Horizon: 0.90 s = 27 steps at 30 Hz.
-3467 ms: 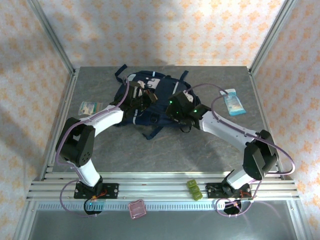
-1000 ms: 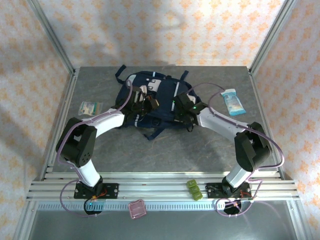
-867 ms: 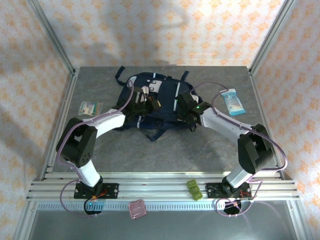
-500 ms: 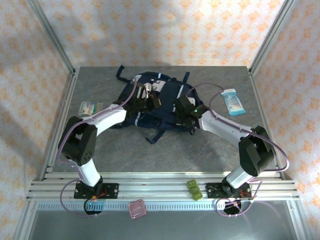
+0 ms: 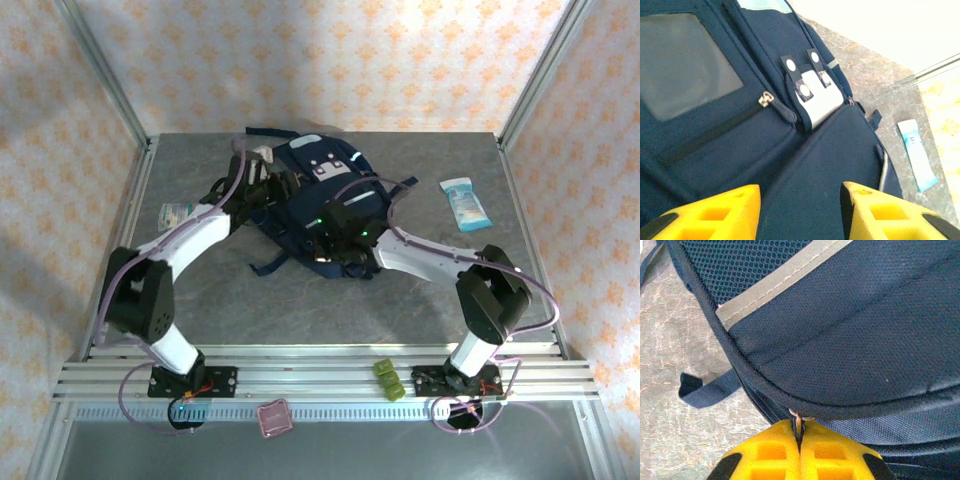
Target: Pack the student bag
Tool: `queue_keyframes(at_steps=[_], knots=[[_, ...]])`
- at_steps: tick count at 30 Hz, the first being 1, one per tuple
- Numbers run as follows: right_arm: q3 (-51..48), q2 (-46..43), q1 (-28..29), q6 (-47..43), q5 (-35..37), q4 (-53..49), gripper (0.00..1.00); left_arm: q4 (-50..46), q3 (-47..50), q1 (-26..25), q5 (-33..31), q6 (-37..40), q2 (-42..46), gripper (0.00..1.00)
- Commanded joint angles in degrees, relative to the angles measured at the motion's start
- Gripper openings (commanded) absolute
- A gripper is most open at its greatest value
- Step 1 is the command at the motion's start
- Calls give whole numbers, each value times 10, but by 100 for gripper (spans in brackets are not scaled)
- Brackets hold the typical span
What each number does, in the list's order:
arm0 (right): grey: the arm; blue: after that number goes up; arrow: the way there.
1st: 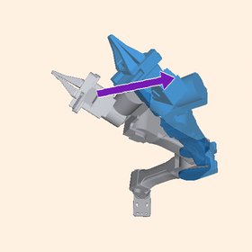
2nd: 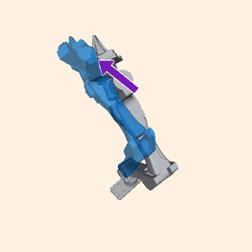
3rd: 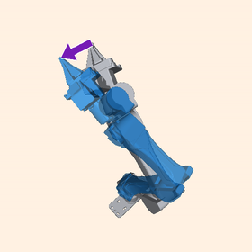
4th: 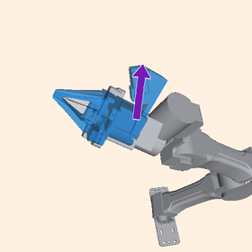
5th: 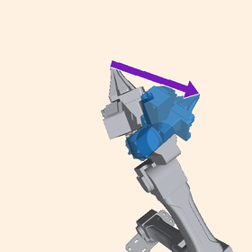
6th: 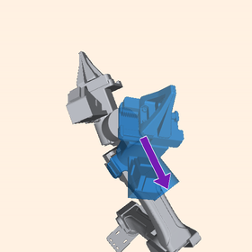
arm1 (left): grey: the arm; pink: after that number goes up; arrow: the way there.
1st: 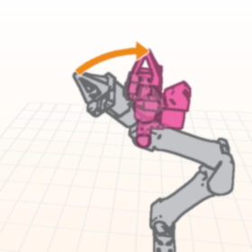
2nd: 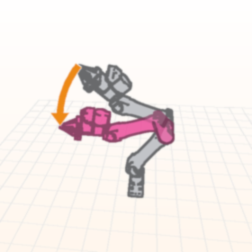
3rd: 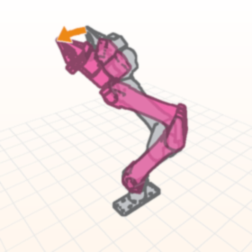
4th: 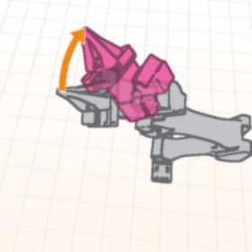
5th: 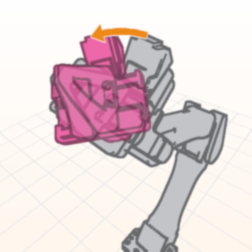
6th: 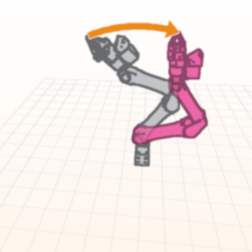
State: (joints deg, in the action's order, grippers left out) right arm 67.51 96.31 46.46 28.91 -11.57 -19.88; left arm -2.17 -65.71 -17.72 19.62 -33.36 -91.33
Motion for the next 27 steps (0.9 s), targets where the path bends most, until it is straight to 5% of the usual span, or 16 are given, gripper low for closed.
queue_keyframes(at_steps=[1,8,15,17,20,27], knots=[[20,7,-1,2,-16,42,0,13,62,-8,-8,-33,52,47],[0,-10,-1,-8,-11,47,0,96,178,-74,-30,-111,84,47],[-9,-3,-1,-6,-26,54,0,148,159,-116,-42,-135,19,47],[-11,-4,-1,-3,-17,52,0,149,152,-117,-45,-133,2,37],[-4,-5,-1,-5,16,25,0,140,144,-116,-58,-125,-14,3],[-39,-32,-54,-18,58,-31,0,142,163,-104,-54,-120,-4,0]])
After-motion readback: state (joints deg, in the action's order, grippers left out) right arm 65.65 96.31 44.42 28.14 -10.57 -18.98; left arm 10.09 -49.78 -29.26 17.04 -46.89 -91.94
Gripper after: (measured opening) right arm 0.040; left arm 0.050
